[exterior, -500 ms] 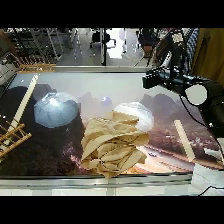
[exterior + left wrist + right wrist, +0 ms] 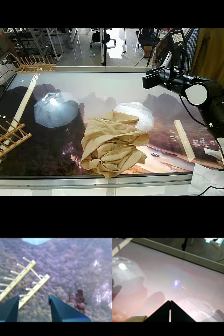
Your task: Fold the clothes and pants, and hang the long-sleeved shirts on hangers.
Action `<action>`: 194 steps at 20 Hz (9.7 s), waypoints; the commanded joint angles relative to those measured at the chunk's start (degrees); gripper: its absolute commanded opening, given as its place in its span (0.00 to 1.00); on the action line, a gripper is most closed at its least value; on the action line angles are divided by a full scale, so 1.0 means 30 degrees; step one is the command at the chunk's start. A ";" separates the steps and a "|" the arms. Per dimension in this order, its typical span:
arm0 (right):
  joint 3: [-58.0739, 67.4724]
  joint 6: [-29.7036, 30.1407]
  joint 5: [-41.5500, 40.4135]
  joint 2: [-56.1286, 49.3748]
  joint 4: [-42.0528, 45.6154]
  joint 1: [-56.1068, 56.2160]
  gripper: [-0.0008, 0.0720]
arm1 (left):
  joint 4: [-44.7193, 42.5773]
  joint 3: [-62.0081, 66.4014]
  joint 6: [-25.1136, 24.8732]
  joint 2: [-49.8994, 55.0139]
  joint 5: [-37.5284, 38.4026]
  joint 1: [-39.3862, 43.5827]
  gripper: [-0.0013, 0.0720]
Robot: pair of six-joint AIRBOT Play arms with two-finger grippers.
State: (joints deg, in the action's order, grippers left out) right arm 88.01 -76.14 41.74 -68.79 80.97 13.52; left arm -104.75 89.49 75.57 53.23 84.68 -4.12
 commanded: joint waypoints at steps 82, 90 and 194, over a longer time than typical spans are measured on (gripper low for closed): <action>0.8153 0.0204 0.9369 0.0044 -0.7417 -0.1894 0.05 | 1.4681 0.1049 0.4153 0.2091 -0.6761 0.2098 0.04; 0.5195 0.1829 1.3639 -0.2120 -0.6492 0.1566 0.05 | 1.5854 -0.5748 -0.3155 0.2841 -0.5501 0.3308 0.98; 0.5340 -0.8881 0.3949 -0.6411 0.4320 0.5093 0.05 | 3.1569 -0.2820 -1.7201 0.6441 0.1472 -0.9821 0.04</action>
State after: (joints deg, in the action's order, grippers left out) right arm 103.88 -95.50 55.20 -88.03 90.52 32.84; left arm -15.81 80.84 35.40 70.91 72.34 -42.11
